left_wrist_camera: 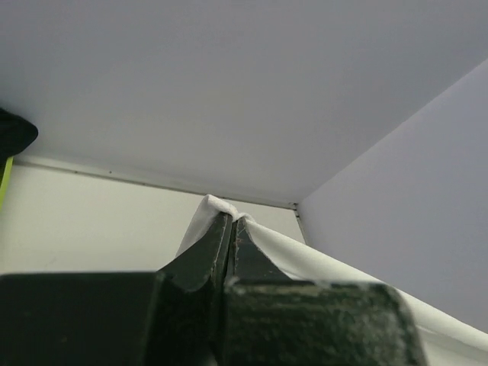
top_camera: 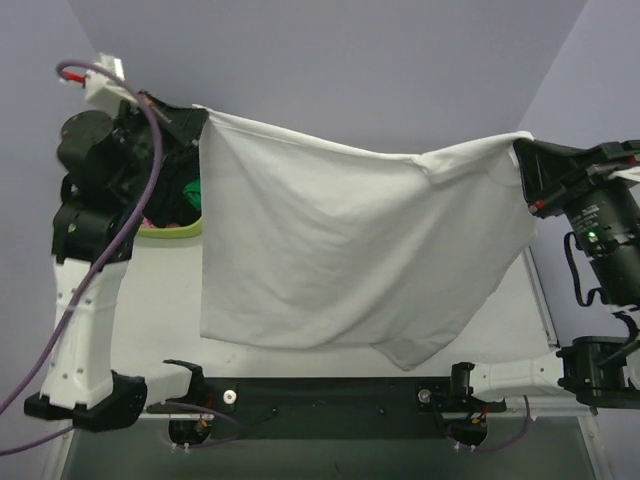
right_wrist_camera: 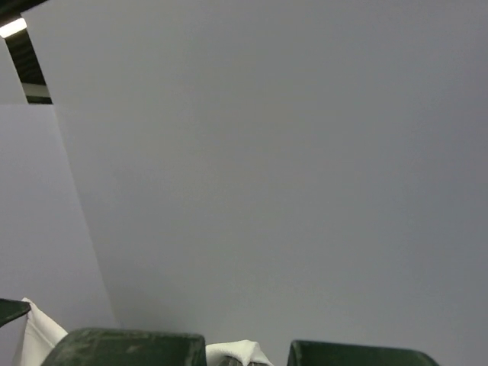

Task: Fold and stack the t-shirts

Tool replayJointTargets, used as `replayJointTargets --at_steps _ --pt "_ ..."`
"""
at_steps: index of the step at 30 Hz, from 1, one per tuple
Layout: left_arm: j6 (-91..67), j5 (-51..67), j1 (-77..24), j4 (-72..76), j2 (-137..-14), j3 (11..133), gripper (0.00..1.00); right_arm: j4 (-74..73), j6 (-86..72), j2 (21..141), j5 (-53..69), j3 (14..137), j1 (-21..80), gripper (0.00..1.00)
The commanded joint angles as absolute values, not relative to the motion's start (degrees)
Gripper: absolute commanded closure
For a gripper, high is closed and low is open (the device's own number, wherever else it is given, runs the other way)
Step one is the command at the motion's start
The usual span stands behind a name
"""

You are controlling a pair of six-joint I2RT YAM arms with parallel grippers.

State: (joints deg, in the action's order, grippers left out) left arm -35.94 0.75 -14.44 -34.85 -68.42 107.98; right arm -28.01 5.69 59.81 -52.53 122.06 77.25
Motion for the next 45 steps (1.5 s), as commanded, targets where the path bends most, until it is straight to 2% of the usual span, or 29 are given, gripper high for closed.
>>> replayJointTargets --at_steps 1,5,11,14,15,16,21,22,24,26,31,34,37,38,39,41,42,45 --pt "-38.7 4.9 -10.3 -27.3 -76.4 107.5 1.00 -8.3 21.7 67.6 -59.5 121.3 72.2 1.00" --pt "-40.7 7.4 -8.4 -24.0 -81.6 107.9 1.00 -11.7 13.7 72.9 -53.5 119.0 65.4 1.00" --pt "-40.5 8.9 -7.7 -18.1 -87.4 105.6 1.00 -18.5 -7.8 82.7 -32.7 112.3 46.8 1.00" --pt "-39.8 9.8 -6.5 -16.3 -91.8 106.0 1.00 -19.9 -13.8 90.3 -23.1 115.5 34.8 1.00" --pt "-39.6 10.5 -6.0 -15.9 -93.3 106.7 1.00 -21.6 -14.8 92.3 -20.8 120.4 31.8 1.00" --pt "-39.4 10.7 -5.5 -16.2 -94.9 110.1 1.00 -22.6 -15.3 96.3 -17.8 123.4 26.9 1.00" --pt "-40.1 15.6 -2.6 -15.6 -105.8 124.8 1.00 -24.8 -12.7 106.1 -11.0 144.1 18.9 1.00" --pt "-40.4 16.3 -2.2 -16.5 -107.8 133.3 1.00 -24.7 -13.1 106.7 -9.3 146.1 17.9 1.00" --pt "-41.0 18.1 -1.4 -20.4 -113.9 141.6 1.00 -22.8 -13.1 106.2 -5.3 147.0 15.2 1.00" --pt "-42.3 20.4 -0.9 -19.6 -116.2 147.0 1.00 -17.2 -12.7 104.0 -1.3 141.6 14.1 1.00" --pt "-41.8 22.4 -0.4 -15.3 -109.3 137.8 1.00 -17.5 -14.1 102.0 7.5 138.2 12.7 1.00" --pt "-41.5 22.5 -0.4 -8.9 -102.3 121.1 1.00 -17.8 -14.9 97.7 9.3 129.2 14.1 1.00" --pt "-41.5 22.2 -0.4 -2.3 -96.4 102.3 1.00 -14.8 -15.5 91.3 9.0 110.6 16.3 1.00" --pt "-41.4 22.2 -0.4 -0.9 -95.1 98.3 1.00 -11.7 -16.2 89.5 8.0 99.7 16.7 1.00" --pt "-41.7 22.1 -0.4 1.1 -94.0 89.4 1.00 -10.1 -16.6 86.1 6.9 94.6 17.7 1.00" --pt "-41.9 21.1 -0.4 4.9 -90.8 80.7 1.00 -7.6 -18.6 82.6 5.6 81.6 18.1 1.00" --pt "-42.3 20.5 -0.4 6.0 -89.8 73.4 1.00 -7.0 -19.2 81.7 5.1 77.9 18.4 1.00" --pt "-42.3 17.8 -0.4 8.9 -86.4 62.7 1.00 -4.5 -20.2 77.4 0.8 63.4 20.2 1.00"
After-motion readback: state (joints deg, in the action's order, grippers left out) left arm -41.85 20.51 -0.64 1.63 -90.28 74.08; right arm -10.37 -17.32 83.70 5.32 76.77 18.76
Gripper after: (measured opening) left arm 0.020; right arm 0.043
